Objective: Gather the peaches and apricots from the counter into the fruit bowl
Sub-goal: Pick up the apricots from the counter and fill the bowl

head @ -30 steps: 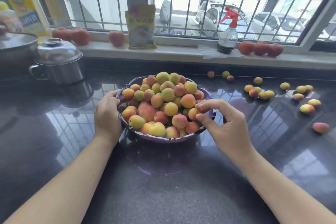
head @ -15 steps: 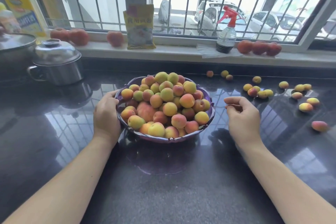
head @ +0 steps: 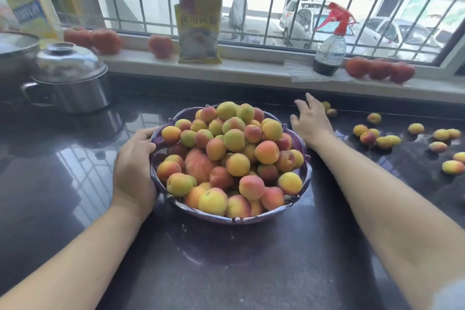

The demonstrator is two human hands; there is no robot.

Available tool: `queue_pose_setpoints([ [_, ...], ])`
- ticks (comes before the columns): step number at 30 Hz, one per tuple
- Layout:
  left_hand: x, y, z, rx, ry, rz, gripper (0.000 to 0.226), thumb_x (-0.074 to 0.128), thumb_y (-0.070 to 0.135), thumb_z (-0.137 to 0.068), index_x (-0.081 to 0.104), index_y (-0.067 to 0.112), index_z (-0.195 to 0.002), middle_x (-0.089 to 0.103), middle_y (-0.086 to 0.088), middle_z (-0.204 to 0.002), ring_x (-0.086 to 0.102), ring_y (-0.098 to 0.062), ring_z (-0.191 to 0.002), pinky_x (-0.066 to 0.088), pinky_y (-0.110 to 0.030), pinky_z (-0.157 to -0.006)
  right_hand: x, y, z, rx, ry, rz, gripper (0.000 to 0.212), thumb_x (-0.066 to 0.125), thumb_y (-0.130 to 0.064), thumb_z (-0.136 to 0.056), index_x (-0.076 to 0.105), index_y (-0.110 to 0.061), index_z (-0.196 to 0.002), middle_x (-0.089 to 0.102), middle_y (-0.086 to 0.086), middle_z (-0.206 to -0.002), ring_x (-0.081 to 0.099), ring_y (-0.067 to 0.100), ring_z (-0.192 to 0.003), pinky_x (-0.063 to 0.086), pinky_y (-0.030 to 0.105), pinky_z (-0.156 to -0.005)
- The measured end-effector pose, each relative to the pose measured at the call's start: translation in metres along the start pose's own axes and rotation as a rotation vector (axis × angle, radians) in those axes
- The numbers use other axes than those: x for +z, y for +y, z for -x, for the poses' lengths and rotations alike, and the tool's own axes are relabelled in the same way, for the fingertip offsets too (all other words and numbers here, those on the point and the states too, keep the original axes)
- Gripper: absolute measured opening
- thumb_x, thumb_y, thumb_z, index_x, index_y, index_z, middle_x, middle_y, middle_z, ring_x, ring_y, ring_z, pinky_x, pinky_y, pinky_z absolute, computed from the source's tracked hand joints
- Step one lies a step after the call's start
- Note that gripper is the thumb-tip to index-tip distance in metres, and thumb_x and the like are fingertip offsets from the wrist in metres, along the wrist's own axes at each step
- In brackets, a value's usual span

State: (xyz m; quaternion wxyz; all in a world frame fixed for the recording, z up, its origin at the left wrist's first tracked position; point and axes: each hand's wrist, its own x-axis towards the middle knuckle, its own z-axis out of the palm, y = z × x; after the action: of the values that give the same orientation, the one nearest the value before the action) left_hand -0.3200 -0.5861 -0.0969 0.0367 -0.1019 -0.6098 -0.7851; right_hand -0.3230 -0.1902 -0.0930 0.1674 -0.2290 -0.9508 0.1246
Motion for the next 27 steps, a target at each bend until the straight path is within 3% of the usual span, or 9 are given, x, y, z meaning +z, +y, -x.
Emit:
queue_pose_setpoints([
  [3,0.002,0.000,0.001,-0.011,0.005,0.007,0.038,0.046,0.022,-0.077,0.077,0.015,-0.098,0.080,0.000,-0.087,0.073,-0.019,-0.088,0.058,-0.028,-0.071,0.005,0.001,-0.018,0.008,-0.052,0.025,0.053,0.043,-0.033,-0.101,0.041,-0.018,-0.151,0.017,0.010,-0.166,0.016,0.031,-0.152,0.015,0.044,-0.125],
  [7,-0.005,-0.007,-0.005,0.004,-0.001,-0.045,0.038,0.049,0.030,-0.078,0.083,0.025,-0.095,0.080,-0.012,-0.103,0.069,-0.047,-0.112,0.055,-0.060,-0.096,0.004,0.003,-0.015,0.022,-0.003,-0.035,0.039,0.047,-0.023,-0.100,0.059,-0.017,-0.137,0.038,0.011,-0.147,0.042,0.034,-0.133,0.034,0.043,-0.114],
  [10,-0.008,-0.010,-0.007,-0.009,0.018,-0.036,0.037,0.050,0.030,-0.076,0.084,0.028,-0.093,0.079,-0.015,-0.105,0.065,-0.052,-0.117,0.051,-0.068,-0.101,-0.005,0.000,0.000,-0.001,0.061,-0.133,0.026,0.059,-0.015,-0.095,0.062,-0.017,-0.121,0.046,0.011,-0.126,0.053,0.032,-0.116,0.044,0.040,-0.102],
  [13,-0.008,-0.010,-0.008,-0.038,0.015,-0.037,0.042,0.054,0.038,-0.069,0.084,0.027,-0.096,0.078,-0.020,-0.109,0.066,-0.053,-0.117,0.050,-0.074,-0.103,-0.021,-0.010,0.025,0.075,0.045,-0.390,0.025,0.066,-0.011,-0.092,0.060,-0.016,-0.116,0.059,0.007,-0.111,0.061,0.031,-0.105,0.047,0.030,-0.085],
  [15,-0.010,-0.011,-0.011,-0.037,0.015,-0.039,0.042,0.054,0.041,-0.069,0.083,0.028,-0.096,0.077,-0.023,-0.111,0.065,-0.054,-0.117,0.049,-0.075,-0.103,-0.042,-0.022,0.053,0.086,0.020,-0.661,0.025,0.069,-0.014,-0.092,0.061,-0.018,-0.115,0.067,0.005,-0.106,0.068,0.031,-0.101,0.057,0.036,-0.085],
  [17,-0.012,-0.013,-0.014,-0.024,-0.022,-0.062,0.038,0.050,0.044,-0.073,0.080,0.042,-0.096,0.073,-0.027,-0.117,0.063,-0.056,-0.118,0.048,-0.076,-0.102,-0.072,-0.041,0.092,-0.030,0.087,-0.739,0.023,0.072,-0.022,-0.093,0.065,-0.020,-0.114,0.072,0.002,-0.106,0.070,0.023,-0.099,0.059,0.038,-0.088],
  [20,-0.015,-0.024,-0.015,-0.104,-0.051,0.019,0.039,0.042,0.046,-0.079,0.069,0.069,-0.095,0.068,-0.030,-0.124,0.062,-0.057,-0.119,0.048,-0.074,-0.102,-0.114,-0.073,0.162,-0.274,0.122,-0.742,0.017,0.073,-0.032,-0.091,0.068,-0.026,-0.107,0.073,-0.004,-0.102,0.069,0.014,-0.098,0.055,0.028,-0.087],
  [24,-0.013,-0.013,-0.012,0.003,-0.007,-0.100,0.040,0.048,0.043,-0.074,0.082,0.037,-0.095,0.077,-0.021,-0.111,0.066,-0.052,-0.115,0.048,-0.075,-0.102,-0.122,-0.101,0.212,-0.511,0.113,-0.499,0.023,0.073,-0.045,-0.082,0.068,-0.035,-0.102,0.063,-0.025,-0.100,0.057,0.010,-0.100,0.042,0.014,-0.087],
  [27,-0.011,-0.011,-0.008,-0.007,-0.014,-0.127,0.043,0.048,0.043,-0.072,0.082,0.034,-0.097,0.080,-0.011,-0.106,0.068,-0.046,-0.115,0.049,-0.071,-0.103,-0.108,-0.103,0.215,-0.535,0.160,-0.407,0.026,0.069,-0.045,-0.084,0.072,-0.029,-0.104,0.062,-0.019,-0.099,0.052,0.016,-0.102,0.041,0.018,-0.088],
])
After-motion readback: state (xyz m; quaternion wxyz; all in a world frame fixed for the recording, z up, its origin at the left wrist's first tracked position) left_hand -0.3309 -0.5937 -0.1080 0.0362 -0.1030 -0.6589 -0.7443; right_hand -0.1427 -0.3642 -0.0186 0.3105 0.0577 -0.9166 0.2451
